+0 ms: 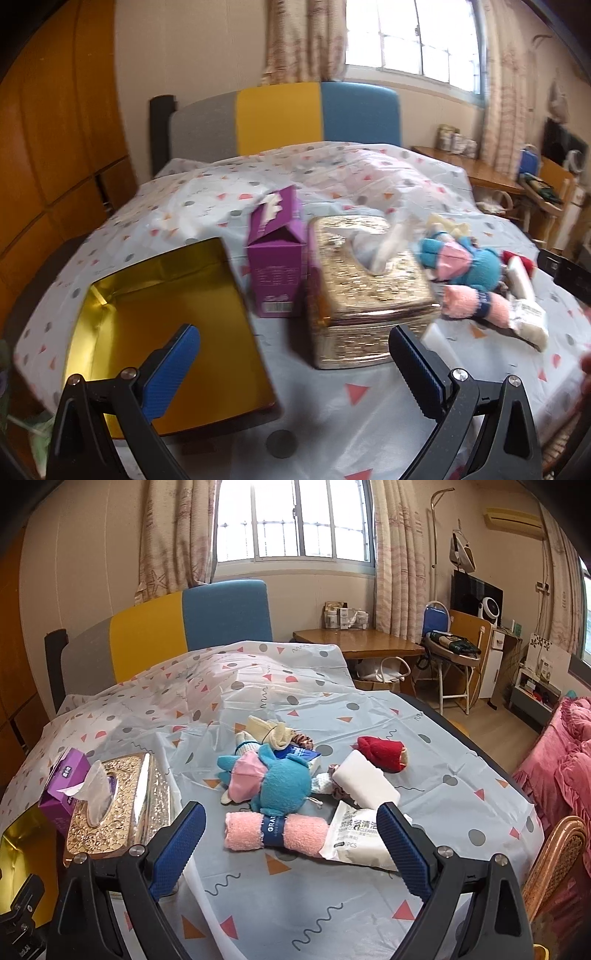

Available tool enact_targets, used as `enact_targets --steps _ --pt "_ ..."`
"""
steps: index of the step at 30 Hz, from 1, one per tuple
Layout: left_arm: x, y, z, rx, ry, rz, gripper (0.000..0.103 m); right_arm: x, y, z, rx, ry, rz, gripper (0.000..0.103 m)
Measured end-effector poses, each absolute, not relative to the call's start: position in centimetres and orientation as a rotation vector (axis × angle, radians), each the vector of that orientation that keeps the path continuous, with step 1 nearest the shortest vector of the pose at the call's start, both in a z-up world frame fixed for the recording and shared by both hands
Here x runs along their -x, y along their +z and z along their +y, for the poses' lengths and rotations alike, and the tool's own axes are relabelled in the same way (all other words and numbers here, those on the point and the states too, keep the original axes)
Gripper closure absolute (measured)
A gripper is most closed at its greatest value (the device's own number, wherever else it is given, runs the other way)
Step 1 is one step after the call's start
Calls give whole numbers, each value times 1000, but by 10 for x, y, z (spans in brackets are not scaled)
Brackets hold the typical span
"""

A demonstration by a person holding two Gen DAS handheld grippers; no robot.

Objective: Organize soft objects
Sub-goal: 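Grasp the pink towel roll with the left gripper while the right gripper reaches the white sponge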

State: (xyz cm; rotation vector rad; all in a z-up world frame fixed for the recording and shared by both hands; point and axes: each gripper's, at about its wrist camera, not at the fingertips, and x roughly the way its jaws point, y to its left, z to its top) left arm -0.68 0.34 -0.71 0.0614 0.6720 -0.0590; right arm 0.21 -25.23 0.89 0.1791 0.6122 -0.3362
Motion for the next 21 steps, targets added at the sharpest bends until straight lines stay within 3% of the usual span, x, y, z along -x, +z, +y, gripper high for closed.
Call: enact_targets --steps 5,13,21 --pt "6 4 -8 27 -326 692 0 -2 8 -289 -286 -333 618 8" --pt "-7 16 -63 -98 -491 667 0 -7 0 -376 -510 -421 594 8" --pt "-45 0 -141 -245 -633 795 0 -3 -28 -424 -705 -470 568 8"
